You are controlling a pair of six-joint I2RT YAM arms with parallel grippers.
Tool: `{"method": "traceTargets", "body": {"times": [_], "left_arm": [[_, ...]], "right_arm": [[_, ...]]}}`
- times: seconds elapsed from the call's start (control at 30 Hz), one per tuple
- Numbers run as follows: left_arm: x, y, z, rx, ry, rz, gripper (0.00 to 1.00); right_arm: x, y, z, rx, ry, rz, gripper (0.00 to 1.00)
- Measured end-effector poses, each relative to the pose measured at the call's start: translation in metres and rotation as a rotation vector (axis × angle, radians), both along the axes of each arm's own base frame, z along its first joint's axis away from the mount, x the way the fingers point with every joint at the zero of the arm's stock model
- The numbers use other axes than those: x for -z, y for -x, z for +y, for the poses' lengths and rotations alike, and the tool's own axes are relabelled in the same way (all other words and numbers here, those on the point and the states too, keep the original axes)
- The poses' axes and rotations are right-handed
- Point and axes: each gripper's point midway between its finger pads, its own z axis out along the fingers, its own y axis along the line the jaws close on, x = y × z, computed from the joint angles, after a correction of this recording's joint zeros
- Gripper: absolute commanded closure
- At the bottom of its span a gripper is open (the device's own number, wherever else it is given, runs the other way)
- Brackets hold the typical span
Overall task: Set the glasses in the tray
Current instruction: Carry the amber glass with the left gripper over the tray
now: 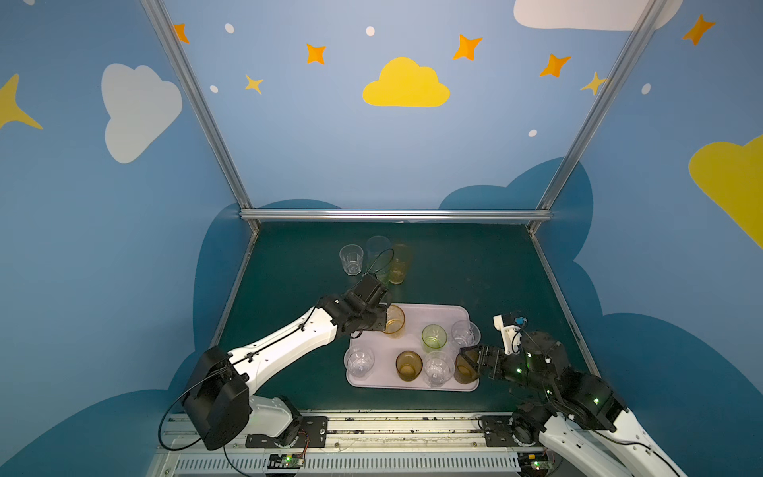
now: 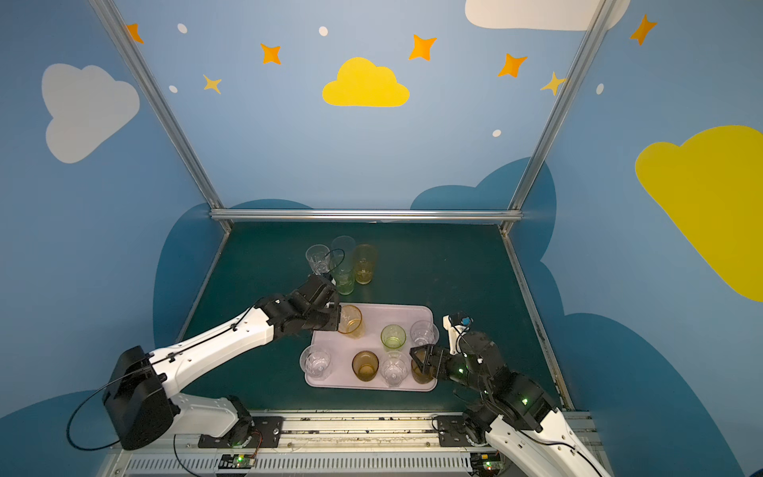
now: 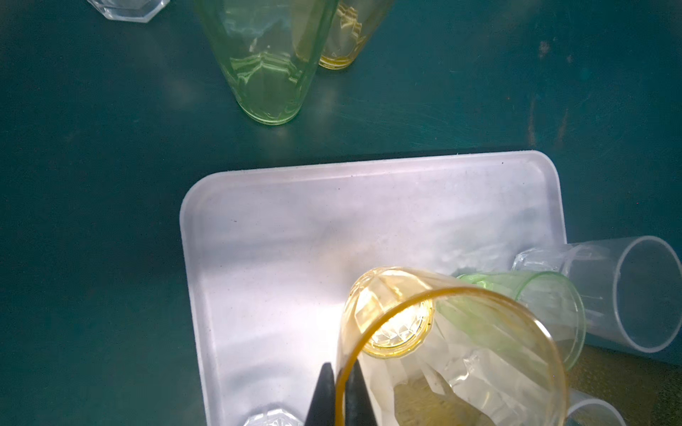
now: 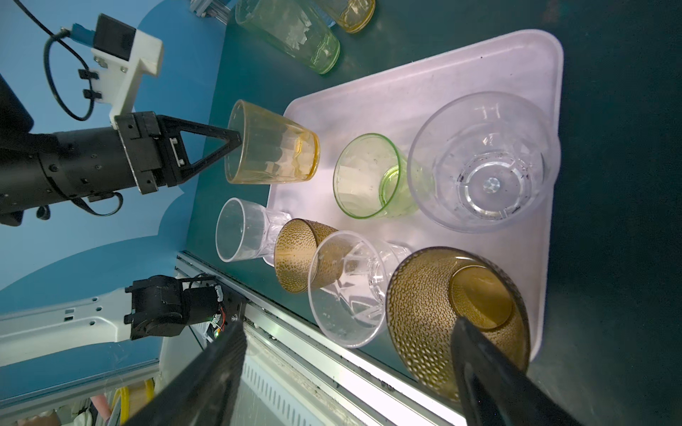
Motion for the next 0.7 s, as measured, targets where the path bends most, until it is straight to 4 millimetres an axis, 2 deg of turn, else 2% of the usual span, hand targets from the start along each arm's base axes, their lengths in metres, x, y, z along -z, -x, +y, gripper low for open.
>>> {"method": "traceTargets", "body": {"times": [0.7], "left_arm": [[0.012,0.003,-0.013,0.018,-0.015,0.018,0.96]], "right_arm": [[-0.001,0.002,-0.003,0.006,-0.009,-0.003,0.14]]}}
